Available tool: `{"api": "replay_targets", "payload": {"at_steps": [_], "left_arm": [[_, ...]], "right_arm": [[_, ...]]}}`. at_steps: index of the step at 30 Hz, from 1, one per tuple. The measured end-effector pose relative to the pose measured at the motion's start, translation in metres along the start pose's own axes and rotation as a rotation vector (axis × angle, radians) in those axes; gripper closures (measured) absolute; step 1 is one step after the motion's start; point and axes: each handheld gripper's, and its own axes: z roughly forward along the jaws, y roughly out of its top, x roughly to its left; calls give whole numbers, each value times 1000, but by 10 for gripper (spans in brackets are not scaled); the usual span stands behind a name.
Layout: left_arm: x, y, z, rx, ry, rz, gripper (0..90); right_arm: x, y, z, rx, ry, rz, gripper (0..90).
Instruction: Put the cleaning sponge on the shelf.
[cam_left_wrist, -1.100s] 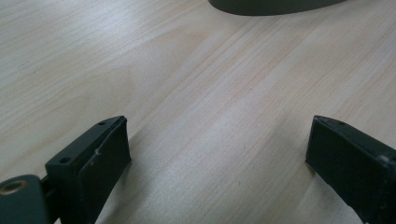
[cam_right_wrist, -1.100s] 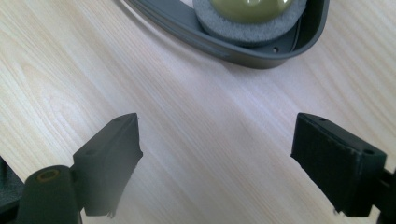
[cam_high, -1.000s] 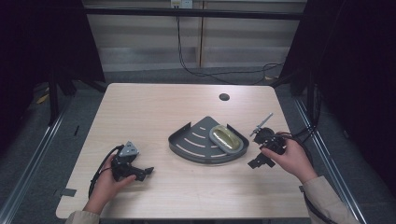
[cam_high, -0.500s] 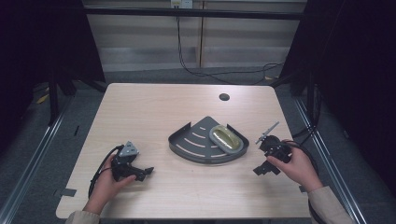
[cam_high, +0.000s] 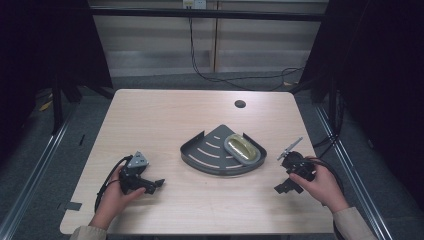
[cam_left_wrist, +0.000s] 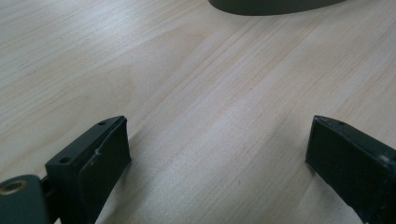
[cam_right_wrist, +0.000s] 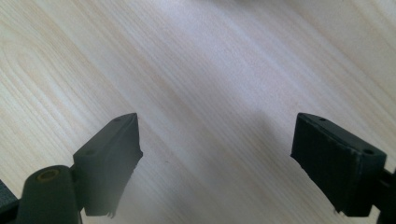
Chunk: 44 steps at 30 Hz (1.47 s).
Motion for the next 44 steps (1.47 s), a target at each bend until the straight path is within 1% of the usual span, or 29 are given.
{"api": "replay_targets", "payload": {"at_steps": [3, 8, 10, 14, 15, 18, 20, 25, 28, 30, 33, 35, 36, 38, 39, 40, 41, 43, 44], "left_arm": [[0, 0, 0, 0, 0, 0, 56], [0, 0, 0, 0, 0, 0, 56], [0, 0, 0, 0, 0, 0, 56], [0, 0, 0, 0, 0, 0, 56], [0, 0, 0, 0, 0, 0, 56], [0, 0, 0, 0, 0, 0, 56], [0, 0, 0, 0, 0, 0, 56], [0, 0, 0, 0, 0, 0, 56], [0, 0, 0, 0, 0, 0, 56], [0, 0, 0, 0, 0, 0, 57], [0, 0, 0, 0, 0, 0, 56], [0, 0, 0, 0, 0, 0, 56], [0, 0, 0, 0, 0, 0, 56], [0, 0, 0, 0, 0, 0, 56], [0, 0, 0, 0, 0, 0, 56], [0, 0, 0, 0, 0, 0, 56], [0, 0, 0, 0, 0, 0, 56], [0, 0, 0, 0, 0, 0, 56], [0, 0, 0, 0, 0, 0, 56]], "right_arm": [[-1, -2, 2, 2, 3, -4, 150], [-1, -6, 7, 17, -5, 4, 150], [-2, -7, 9, 17, -12, -8, 150], [-1, -9, 10, 17, -16, -5, 150], [-1, -10, 12, 16, -21, -17, 150], [-1, -11, 13, 14, -27, -18, 150], [-1, -12, 14, 23, -26, -9, 150], [0, -15, 21, 23, -38, -31, 150], [1, -16, 22, 28, -41, -25, 140], [1, -18, 23, 14, -55, -38, 139], [2, -19, 24, 1, -61, -34, 125], [2, -23, 24, -25, -59, -38, 113], [1, -26, 24, -54, -60, -40, 112], [2, -28, 24, -64, -59, -32, 112], [2, -31, 24, -88, -60, -25, 111], [2, -31, 24, -88, -60, -25, 111], [2, -34, 24, -103, -60, -19, 111], [3, -34, 24, -104, -59, -13, 111], [2, -35, 24, -111, -62, -21, 111]]}}
